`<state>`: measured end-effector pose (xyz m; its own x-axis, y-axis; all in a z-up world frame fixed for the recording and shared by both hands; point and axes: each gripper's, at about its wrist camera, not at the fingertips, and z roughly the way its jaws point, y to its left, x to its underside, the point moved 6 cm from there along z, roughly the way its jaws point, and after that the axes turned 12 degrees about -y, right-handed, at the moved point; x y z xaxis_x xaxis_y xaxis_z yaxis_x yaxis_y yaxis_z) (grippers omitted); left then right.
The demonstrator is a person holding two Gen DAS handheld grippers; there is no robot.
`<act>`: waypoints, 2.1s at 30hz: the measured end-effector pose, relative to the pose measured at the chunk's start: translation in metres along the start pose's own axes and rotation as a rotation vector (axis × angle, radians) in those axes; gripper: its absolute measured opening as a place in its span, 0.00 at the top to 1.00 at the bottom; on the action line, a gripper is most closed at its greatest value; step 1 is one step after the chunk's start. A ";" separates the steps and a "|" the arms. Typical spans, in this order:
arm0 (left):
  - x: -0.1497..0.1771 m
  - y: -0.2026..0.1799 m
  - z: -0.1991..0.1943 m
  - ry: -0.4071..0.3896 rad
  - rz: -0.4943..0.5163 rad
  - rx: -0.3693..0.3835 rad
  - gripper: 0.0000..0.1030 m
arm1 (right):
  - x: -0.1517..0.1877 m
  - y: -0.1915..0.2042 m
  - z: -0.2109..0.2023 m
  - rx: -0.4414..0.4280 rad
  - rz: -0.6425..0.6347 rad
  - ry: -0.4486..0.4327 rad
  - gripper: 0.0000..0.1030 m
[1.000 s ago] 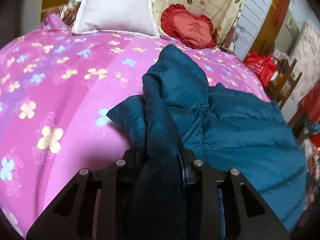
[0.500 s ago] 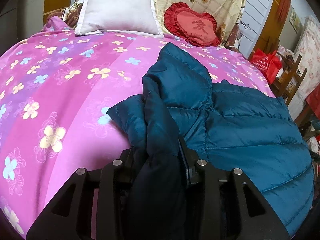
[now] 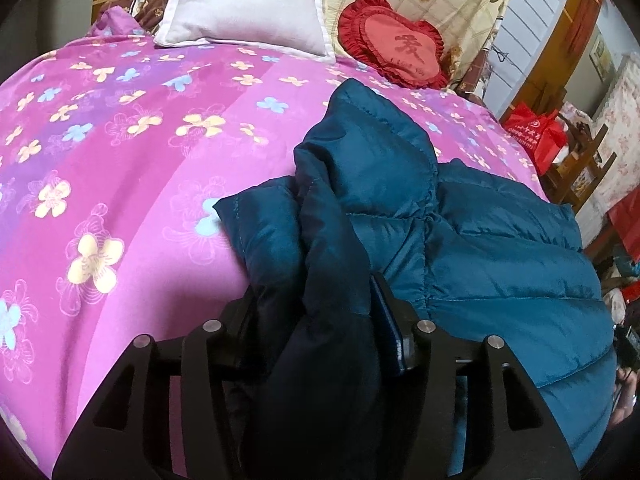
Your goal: Fold large clothes
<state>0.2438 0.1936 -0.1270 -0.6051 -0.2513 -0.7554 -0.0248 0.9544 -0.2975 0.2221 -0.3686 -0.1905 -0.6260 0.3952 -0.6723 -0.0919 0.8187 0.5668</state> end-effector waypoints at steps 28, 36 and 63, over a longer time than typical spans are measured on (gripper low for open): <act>-0.020 -0.039 -0.076 -0.177 0.203 -0.187 0.85 | -0.026 0.082 -0.063 0.244 -0.378 -0.266 0.80; -0.009 -0.052 -0.162 -0.185 0.207 -0.145 0.86 | -0.017 0.126 -0.134 0.248 -0.471 -0.386 0.81; 0.043 -0.014 -0.126 -0.018 0.002 -0.114 0.44 | 0.013 0.069 -0.168 0.390 -0.341 -0.440 0.54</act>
<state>0.1180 0.1897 -0.0817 -0.5909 -0.2517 -0.7665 -0.1151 0.9667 -0.2286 0.0778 -0.3771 -0.0807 -0.2303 0.1535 -0.9609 0.1091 0.9853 0.1312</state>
